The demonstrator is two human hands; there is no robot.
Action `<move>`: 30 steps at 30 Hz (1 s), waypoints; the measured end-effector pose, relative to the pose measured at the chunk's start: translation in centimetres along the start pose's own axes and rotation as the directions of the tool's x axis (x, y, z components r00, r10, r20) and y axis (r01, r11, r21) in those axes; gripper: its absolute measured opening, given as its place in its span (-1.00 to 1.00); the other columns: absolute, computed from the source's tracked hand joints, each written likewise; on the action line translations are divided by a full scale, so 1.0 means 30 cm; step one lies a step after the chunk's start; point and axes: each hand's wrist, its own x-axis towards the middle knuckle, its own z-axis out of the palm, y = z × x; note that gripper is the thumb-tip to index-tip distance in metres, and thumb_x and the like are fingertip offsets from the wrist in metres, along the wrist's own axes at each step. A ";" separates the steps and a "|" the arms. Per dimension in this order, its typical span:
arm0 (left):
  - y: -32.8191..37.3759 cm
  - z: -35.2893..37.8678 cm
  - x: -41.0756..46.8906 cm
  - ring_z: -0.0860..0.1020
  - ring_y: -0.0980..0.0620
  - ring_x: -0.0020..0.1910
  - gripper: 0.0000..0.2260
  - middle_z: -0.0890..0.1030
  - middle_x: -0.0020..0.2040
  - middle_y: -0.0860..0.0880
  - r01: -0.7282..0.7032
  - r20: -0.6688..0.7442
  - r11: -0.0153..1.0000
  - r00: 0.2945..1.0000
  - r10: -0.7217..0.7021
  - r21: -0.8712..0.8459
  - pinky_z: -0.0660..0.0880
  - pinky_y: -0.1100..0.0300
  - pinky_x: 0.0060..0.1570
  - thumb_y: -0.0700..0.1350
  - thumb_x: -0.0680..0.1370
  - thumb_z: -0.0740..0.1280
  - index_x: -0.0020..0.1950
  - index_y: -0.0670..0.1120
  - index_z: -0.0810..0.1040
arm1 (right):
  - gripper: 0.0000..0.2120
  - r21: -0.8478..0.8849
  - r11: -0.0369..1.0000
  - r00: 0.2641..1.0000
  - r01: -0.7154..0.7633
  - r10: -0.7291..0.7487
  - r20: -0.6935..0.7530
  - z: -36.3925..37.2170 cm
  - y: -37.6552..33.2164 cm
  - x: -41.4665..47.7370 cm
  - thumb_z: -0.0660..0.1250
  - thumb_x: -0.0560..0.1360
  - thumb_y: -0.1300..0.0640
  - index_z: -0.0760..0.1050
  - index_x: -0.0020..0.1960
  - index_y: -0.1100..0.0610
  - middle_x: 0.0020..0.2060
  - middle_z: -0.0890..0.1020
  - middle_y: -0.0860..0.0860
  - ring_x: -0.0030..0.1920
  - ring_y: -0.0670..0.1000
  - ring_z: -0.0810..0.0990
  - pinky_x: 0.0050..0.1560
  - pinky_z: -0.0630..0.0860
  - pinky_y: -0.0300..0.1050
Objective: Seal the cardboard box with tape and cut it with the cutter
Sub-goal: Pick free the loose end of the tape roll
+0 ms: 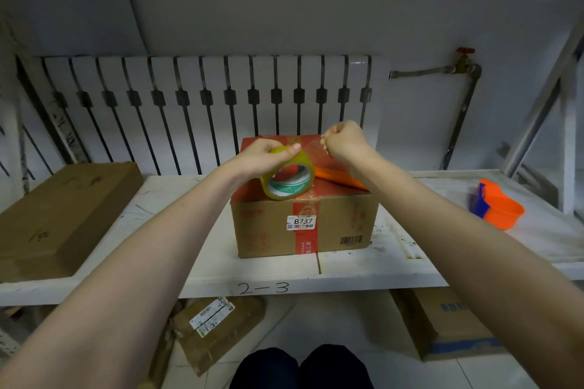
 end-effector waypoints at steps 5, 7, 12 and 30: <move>0.009 -0.031 0.043 0.55 -0.03 0.11 -0.50 0.62 0.11 -0.10 0.042 0.144 0.998 0.988 -0.050 0.052 0.45 0.00 0.24 0.27 0.51 0.20 0.10 -0.13 0.59 | -0.74 0.096 0.987 0.992 0.125 -0.124 -0.020 -0.011 -0.042 -0.006 0.13 0.50 0.36 0.46 -0.28 0.15 -0.29 0.54 0.06 -0.20 0.01 0.51 -0.17 0.47 -0.13; -0.004 -0.044 0.056 0.54 -0.06 0.16 -0.61 0.62 0.10 -0.06 0.000 0.111 0.999 0.994 -0.004 0.032 0.45 -0.02 0.26 0.21 0.52 0.25 0.09 -0.07 0.59 | -0.80 0.178 0.978 0.993 0.109 -0.114 0.018 -0.023 -0.048 -0.009 0.15 0.54 0.35 0.49 -0.17 0.22 -0.31 0.56 0.07 -0.30 -0.03 0.53 -0.28 0.51 -0.24; 0.033 -0.019 0.043 0.56 0.01 0.01 -0.84 0.60 -0.04 -0.02 -0.307 -0.380 0.951 0.876 0.297 0.036 0.52 0.13 0.11 -0.26 0.46 0.34 0.02 -0.13 0.60 | -0.91 0.481 0.875 0.993 -0.061 0.006 0.115 -0.018 -0.055 -0.003 0.20 0.56 0.33 0.48 -0.03 0.29 -0.26 0.59 0.12 -0.28 -0.03 0.60 -0.23 0.60 -0.26; 0.079 0.003 0.014 0.61 0.12 -0.22 -0.85 0.64 -0.32 0.15 -0.134 -0.554 0.985 0.815 0.172 0.108 0.61 -0.01 -0.17 0.03 0.36 0.51 -0.37 0.11 0.60 | -0.85 0.392 0.918 0.996 0.055 -0.080 0.048 -0.035 -0.073 -0.016 0.27 0.52 0.35 0.50 -0.21 0.22 -0.15 0.63 0.21 -0.20 0.05 0.68 -0.27 0.63 -0.26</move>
